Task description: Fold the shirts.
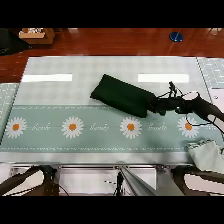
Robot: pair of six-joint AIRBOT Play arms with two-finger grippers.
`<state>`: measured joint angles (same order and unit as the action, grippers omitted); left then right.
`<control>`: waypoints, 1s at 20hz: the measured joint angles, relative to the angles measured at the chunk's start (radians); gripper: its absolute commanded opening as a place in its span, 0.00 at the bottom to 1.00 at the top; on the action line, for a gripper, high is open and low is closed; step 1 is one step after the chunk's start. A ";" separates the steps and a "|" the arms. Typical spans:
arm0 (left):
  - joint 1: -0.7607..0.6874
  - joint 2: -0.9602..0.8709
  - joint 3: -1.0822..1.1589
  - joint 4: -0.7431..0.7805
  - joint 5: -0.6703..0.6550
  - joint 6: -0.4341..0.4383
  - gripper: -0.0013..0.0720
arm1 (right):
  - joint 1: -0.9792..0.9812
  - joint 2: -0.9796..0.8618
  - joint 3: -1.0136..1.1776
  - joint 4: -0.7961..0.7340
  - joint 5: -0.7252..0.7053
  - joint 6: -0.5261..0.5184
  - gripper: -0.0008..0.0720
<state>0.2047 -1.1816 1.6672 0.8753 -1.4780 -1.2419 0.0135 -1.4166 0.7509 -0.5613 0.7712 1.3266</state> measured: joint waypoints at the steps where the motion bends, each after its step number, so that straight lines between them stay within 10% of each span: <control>1: 0.000 0.000 0.000 0.000 0.000 0.000 0.05 | -0.002 0.011 0.012 0.008 0.000 -0.017 0.06; 20: 0.000 -0.134 0.000 0.001 0.001 0.021 0.05 | -0.647 0.584 0.457 -0.758 0.833 0.296 0.06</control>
<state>0.2047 -1.3159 1.6672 0.8761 -1.4773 -1.2209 -0.6334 -0.8326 1.2076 -1.3193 1.6039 1.6230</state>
